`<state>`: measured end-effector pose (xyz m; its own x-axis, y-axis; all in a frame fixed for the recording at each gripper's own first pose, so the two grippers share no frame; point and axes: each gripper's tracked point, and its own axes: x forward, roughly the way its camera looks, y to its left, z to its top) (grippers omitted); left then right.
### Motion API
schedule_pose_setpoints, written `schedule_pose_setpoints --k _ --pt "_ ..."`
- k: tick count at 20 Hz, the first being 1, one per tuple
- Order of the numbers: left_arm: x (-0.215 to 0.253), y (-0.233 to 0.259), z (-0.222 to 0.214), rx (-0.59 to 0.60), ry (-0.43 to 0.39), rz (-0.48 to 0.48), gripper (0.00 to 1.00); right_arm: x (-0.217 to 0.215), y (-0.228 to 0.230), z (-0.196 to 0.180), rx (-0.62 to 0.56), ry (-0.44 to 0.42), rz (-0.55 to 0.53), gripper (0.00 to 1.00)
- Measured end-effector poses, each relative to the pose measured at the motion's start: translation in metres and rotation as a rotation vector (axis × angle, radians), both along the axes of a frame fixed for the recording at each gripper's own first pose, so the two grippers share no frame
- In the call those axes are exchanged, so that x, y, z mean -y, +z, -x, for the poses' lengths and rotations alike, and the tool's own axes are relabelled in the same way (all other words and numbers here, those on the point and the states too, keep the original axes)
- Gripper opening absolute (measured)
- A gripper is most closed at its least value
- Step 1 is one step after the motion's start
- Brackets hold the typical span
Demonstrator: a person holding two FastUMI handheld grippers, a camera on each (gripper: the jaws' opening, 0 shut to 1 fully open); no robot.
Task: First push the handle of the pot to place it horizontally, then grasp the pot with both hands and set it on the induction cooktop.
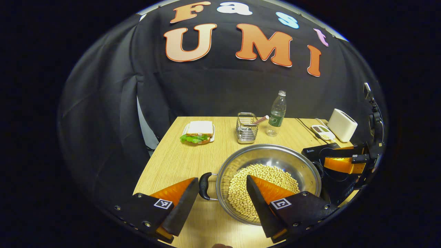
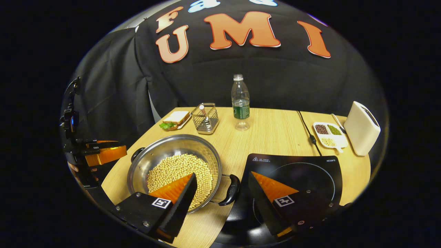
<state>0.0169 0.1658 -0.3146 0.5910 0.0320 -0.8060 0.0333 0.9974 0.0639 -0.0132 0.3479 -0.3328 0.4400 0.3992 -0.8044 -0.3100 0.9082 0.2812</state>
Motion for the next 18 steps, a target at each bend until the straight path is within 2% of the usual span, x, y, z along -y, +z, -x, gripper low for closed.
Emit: schedule_pose_setpoints --k 8,10,11,12,13,15,18 --pt "-0.018 -0.038 0.000 -0.082 0.040 0.010 0.88 -0.013 -0.042 0.015 -0.182 -0.011 0.036 0.88" --pt "-0.020 -0.046 0.001 -0.093 0.045 0.015 0.88 -0.013 -0.046 0.012 -0.177 -0.021 0.073 0.82" --pt "-0.020 -0.050 0.001 -0.098 0.047 0.022 0.88 -0.013 -0.049 0.010 -0.178 -0.021 0.097 0.72" --pt "-0.020 -0.054 0.001 -0.101 0.050 0.028 0.88 -0.016 -0.049 0.007 -0.166 -0.021 0.111 0.75" --pt "-0.020 -0.058 0.001 -0.103 0.055 0.036 0.88 -0.020 -0.049 0.010 -0.170 -0.008 0.117 0.69" --pt "-0.030 -0.063 0.000 -0.102 0.068 0.028 0.89 -0.026 -0.046 0.013 -0.163 0.010 0.108 0.64" --pt "-0.041 -0.068 0.003 -0.112 0.070 0.025 0.88 -0.035 -0.050 0.007 -0.151 0.009 0.116 0.64"
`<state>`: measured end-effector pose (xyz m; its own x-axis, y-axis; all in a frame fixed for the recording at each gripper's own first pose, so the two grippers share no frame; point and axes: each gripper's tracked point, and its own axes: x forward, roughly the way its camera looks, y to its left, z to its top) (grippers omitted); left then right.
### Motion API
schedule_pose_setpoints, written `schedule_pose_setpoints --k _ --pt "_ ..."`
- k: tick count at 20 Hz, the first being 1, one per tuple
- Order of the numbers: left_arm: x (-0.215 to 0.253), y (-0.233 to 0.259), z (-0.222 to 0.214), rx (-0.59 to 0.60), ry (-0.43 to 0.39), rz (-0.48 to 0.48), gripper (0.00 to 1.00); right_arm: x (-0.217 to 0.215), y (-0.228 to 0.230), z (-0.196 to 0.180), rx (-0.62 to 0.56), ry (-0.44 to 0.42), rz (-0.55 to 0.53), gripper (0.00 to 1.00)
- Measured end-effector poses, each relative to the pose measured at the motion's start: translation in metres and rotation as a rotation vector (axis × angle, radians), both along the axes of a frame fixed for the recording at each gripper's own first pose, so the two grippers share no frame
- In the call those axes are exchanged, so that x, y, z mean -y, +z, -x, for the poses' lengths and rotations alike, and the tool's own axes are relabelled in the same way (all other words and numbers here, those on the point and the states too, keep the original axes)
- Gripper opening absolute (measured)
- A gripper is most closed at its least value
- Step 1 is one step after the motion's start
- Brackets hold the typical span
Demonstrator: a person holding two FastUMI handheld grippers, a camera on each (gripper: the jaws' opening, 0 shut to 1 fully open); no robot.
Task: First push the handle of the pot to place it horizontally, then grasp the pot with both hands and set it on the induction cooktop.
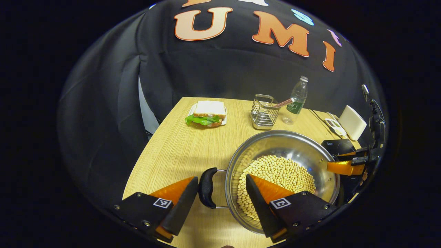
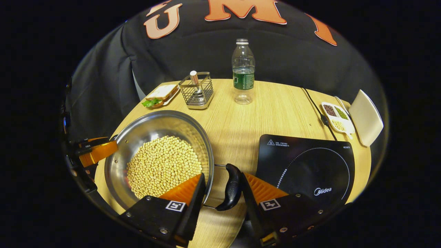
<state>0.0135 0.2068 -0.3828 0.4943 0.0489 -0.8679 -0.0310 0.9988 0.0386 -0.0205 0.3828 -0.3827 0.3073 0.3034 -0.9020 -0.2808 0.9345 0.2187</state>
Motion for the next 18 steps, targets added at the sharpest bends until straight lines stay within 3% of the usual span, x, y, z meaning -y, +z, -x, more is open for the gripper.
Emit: schedule_pose_setpoints --k 6,7,8,13,14,17,18 --pt "-0.006 -0.023 0.003 -0.035 0.020 -0.001 0.88 -0.011 -0.029 0.002 -0.048 0.020 0.062 0.68" --pt "-0.005 -0.024 0.003 -0.032 0.023 0.006 0.88 -0.013 -0.030 -0.001 -0.042 0.014 0.057 0.65" --pt "-0.004 -0.025 0.004 -0.036 0.025 0.012 0.89 -0.013 -0.032 -0.003 -0.038 0.013 0.054 0.70" --pt "-0.010 -0.042 0.010 -0.078 0.013 -0.032 0.91 -0.016 -0.038 -0.004 -0.078 0.006 0.031 0.70" --pt "-0.011 -0.042 0.008 -0.074 0.020 -0.037 0.89 -0.016 -0.037 -0.004 -0.074 0.013 0.033 0.69" --pt "-0.014 -0.048 0.010 -0.075 0.042 -0.031 0.71 -0.016 -0.039 -0.005 -0.073 0.029 0.036 0.70" --pt "-0.014 -0.047 0.008 -0.062 0.046 -0.027 0.71 -0.016 -0.038 -0.006 -0.071 0.032 0.035 0.70"
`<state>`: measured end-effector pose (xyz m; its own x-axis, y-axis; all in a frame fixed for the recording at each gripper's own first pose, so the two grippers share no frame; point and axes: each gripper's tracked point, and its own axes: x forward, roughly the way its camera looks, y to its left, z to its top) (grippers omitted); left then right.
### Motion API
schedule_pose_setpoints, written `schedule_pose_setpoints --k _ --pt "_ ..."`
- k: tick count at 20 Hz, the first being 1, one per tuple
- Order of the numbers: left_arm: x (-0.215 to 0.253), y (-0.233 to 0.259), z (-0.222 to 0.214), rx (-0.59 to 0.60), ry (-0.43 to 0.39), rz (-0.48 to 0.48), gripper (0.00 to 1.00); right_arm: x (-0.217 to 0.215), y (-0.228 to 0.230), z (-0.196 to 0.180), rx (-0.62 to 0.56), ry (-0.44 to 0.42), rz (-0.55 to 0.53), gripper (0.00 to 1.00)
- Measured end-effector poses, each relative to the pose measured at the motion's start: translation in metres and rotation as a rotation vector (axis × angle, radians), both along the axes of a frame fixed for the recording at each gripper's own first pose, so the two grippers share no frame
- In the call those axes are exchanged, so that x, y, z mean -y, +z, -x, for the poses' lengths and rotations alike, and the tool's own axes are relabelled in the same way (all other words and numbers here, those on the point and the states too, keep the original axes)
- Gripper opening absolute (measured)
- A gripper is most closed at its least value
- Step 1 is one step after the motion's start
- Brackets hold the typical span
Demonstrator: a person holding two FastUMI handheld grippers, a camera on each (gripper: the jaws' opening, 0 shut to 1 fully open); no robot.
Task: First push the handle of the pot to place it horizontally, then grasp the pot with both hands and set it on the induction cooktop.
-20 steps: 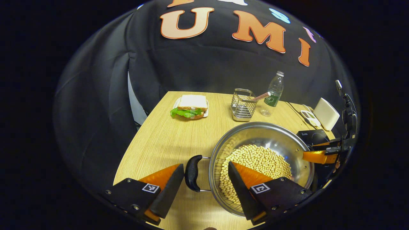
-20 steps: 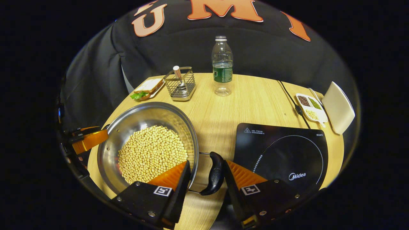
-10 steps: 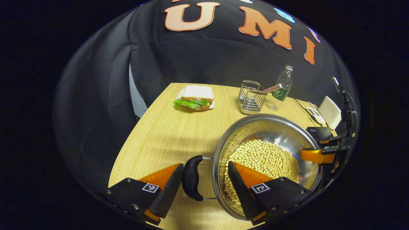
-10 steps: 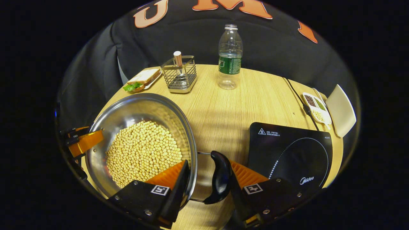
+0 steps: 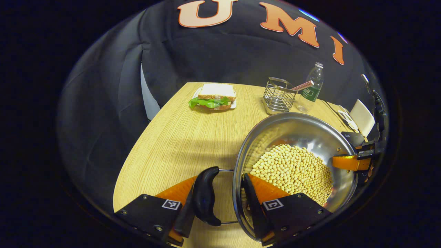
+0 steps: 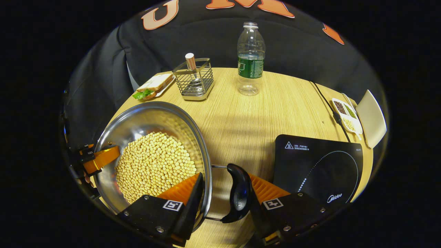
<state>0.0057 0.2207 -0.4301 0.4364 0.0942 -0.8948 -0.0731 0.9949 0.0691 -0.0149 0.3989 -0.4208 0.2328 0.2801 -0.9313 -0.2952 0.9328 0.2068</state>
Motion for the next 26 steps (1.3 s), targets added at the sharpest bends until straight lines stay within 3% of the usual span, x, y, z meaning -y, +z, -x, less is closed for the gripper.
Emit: schedule_pose_setpoints --k 9,10,26 --pt "0.003 0.003 0.003 0.028 0.060 -0.020 0.64 -0.002 0.005 -0.003 0.019 0.055 -0.019 0.54" --pt "0.001 0.006 0.003 0.044 0.066 -0.025 0.64 0.001 0.008 -0.004 0.030 0.055 -0.027 0.58" --pt "-0.001 0.021 -0.008 0.197 -0.031 -0.053 0.63 0.052 0.053 -0.025 0.163 -0.001 -0.062 0.58"
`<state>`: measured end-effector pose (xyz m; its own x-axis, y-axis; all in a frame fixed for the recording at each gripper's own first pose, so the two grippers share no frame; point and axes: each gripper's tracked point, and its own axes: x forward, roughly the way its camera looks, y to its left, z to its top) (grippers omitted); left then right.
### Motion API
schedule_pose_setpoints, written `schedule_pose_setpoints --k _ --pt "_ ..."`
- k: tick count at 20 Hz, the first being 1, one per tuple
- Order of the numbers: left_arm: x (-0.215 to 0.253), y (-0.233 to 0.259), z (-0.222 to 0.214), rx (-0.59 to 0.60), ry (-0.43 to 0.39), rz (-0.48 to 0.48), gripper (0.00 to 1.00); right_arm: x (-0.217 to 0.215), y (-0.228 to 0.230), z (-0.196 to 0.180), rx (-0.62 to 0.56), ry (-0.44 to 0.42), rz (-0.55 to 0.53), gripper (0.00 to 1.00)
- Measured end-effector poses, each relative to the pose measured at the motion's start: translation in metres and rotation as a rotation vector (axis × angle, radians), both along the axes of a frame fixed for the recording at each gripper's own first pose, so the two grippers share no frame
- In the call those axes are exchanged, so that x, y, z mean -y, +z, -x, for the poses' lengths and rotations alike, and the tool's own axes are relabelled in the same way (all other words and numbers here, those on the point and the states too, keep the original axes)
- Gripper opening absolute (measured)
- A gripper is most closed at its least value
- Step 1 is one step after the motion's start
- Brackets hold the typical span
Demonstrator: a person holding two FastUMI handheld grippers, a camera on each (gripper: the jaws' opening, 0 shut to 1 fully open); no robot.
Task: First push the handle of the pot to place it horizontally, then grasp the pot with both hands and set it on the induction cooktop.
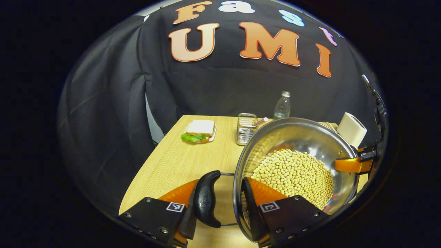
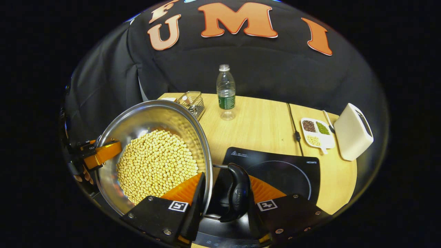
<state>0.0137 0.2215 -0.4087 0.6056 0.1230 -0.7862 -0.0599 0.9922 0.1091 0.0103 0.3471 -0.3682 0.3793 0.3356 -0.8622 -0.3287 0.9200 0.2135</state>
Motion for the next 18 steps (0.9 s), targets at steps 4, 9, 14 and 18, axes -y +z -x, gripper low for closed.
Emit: schedule_pose_setpoints --k 4,9,14,18 --pt "0.001 0.002 -0.007 0.040 -0.054 0.002 0.63 0.025 0.016 0.005 0.017 -0.041 -0.007 0.58" --pt "0.000 0.004 -0.013 0.070 -0.113 0.020 0.60 0.048 0.041 0.007 0.034 -0.097 0.010 0.58" --pt "-0.003 -0.002 -0.012 0.068 -0.136 0.058 0.63 0.075 0.075 0.017 0.052 -0.135 0.045 0.58" --pt "-0.004 -0.001 -0.015 0.049 -0.156 0.074 0.60 0.085 0.093 0.019 0.039 -0.159 0.061 0.58"
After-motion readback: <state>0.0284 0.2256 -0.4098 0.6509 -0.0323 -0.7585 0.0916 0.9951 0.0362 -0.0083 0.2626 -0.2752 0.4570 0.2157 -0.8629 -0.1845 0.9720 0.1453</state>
